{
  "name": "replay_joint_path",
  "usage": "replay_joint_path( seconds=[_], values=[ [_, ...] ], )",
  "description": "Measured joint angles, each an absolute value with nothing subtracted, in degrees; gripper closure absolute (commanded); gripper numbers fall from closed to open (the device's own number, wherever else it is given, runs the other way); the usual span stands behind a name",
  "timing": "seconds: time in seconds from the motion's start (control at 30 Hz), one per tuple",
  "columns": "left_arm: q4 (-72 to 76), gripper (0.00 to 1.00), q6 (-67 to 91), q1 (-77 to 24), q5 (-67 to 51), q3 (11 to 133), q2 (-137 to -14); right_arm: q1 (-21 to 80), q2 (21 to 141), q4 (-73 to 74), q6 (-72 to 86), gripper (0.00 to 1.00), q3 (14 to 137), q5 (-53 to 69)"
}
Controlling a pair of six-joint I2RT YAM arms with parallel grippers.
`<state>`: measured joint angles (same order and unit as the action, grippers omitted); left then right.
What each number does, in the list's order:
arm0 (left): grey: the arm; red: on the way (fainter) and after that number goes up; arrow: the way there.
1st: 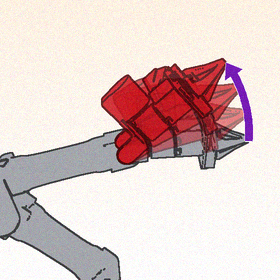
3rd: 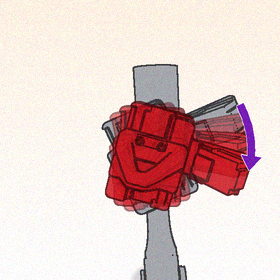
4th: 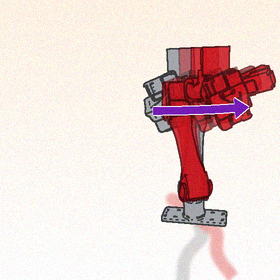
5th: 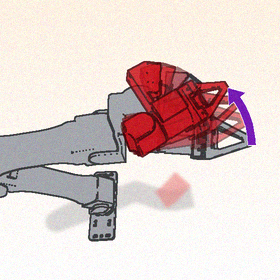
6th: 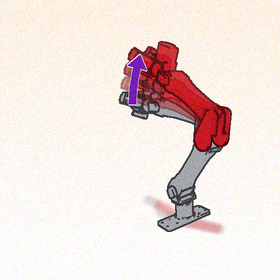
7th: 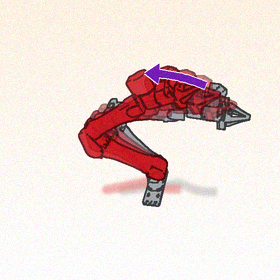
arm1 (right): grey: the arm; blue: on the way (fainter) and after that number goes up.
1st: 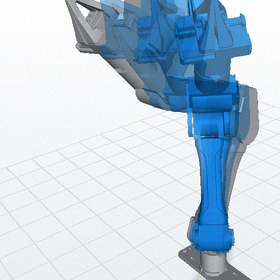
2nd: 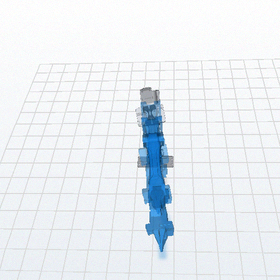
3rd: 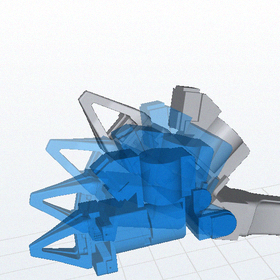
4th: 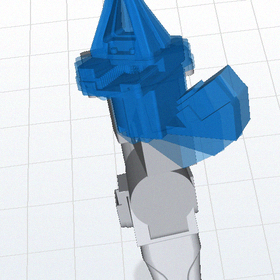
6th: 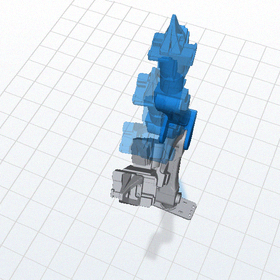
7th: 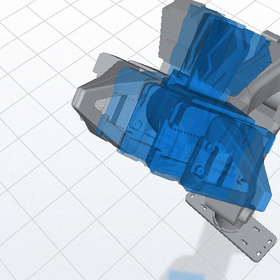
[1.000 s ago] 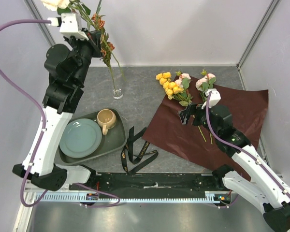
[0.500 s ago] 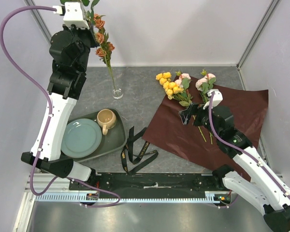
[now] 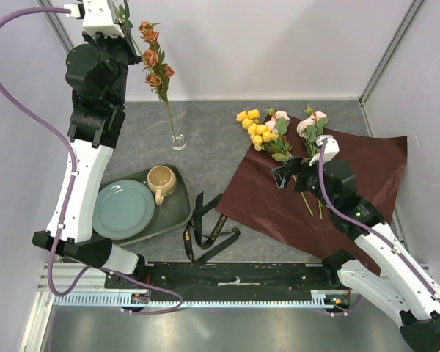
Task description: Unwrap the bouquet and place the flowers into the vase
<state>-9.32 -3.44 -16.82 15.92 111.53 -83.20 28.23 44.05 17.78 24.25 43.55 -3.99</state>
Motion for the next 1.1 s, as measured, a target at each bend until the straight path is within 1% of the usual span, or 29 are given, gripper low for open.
replay_joint_path(
  seconds=[0.6, 1.1],
  values=[
    [-7.88, 0.98, -2.31, -16.08, 14.46, 111.18, -85.25, 28.23, 43.66, 18.63, 24.23, 0.02, 44.45, -4.86],
    [-6.09, 0.98, -0.05, -15.75, 13.23, 105.25, -85.76, 28.23, 43.66, 18.76, 24.23, 0.02, 44.45, -5.06]
  ],
)
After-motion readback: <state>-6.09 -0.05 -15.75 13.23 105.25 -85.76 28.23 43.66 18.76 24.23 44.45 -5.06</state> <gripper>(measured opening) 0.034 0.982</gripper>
